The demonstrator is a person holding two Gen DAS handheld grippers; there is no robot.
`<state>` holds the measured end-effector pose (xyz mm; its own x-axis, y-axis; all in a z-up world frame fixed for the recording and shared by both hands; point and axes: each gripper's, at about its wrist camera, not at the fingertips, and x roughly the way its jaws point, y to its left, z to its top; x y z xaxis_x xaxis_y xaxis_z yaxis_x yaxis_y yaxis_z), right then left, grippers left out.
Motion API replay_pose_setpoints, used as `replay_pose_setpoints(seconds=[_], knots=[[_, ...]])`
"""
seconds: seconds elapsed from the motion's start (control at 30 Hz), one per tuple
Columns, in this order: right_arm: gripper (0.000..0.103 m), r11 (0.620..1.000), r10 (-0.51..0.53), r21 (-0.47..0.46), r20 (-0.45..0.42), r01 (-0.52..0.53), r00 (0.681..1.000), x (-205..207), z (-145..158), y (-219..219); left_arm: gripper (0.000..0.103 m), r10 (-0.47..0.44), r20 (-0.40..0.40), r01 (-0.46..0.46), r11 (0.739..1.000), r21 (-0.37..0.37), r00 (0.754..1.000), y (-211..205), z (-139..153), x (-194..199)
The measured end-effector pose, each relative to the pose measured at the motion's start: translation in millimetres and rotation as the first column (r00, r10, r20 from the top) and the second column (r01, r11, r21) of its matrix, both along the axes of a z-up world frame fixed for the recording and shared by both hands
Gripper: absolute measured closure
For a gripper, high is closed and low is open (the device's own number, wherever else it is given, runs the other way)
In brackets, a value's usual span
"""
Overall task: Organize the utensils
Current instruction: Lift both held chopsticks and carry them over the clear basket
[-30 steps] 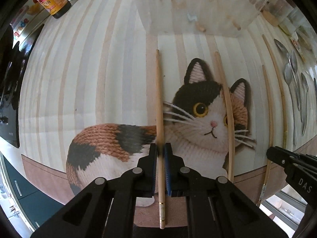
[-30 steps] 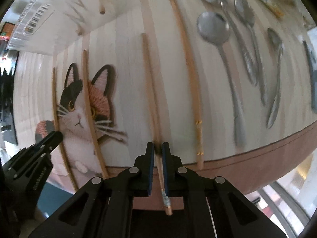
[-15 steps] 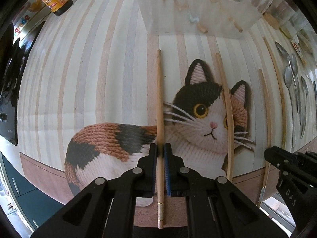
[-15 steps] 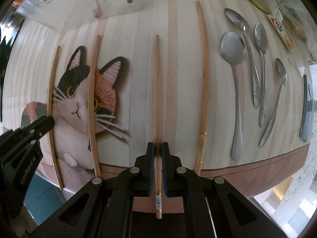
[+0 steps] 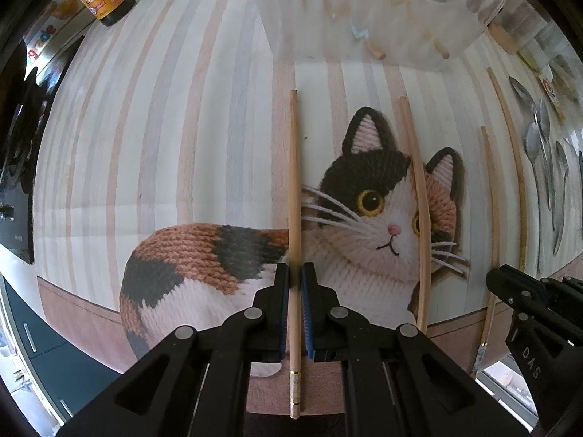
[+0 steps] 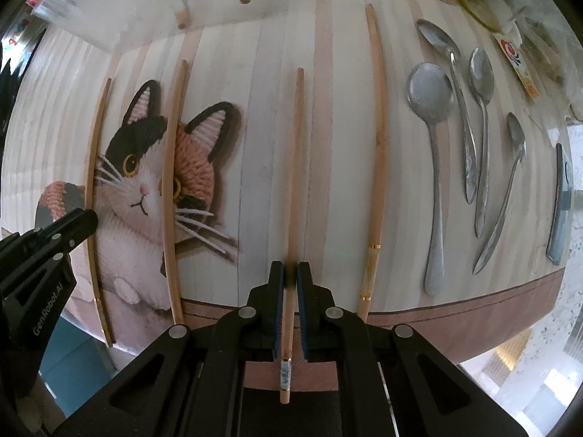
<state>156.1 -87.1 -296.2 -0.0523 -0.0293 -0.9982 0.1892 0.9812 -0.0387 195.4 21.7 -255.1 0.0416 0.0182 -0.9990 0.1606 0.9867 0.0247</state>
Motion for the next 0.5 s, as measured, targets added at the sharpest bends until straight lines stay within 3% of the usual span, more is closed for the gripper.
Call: replay_pose_setpoints(seconds=[0.27,0.5], knots=[[0.096,0.997,-0.042,0.065,0.026,0.040,0.999,-6.5,20.4,-14.9,0.099,0.025,0.073,-0.027,0.999,0.024,0.997,18.3,26.9,-5.1],[0.096,0.993,-0.062,0.105,0.119,0.050,0.991,-1.4,72.1,-29.4,0.099,0.070,0.194,-0.077,0.997,0.031,0.979,45.0,82.1,5.9]])
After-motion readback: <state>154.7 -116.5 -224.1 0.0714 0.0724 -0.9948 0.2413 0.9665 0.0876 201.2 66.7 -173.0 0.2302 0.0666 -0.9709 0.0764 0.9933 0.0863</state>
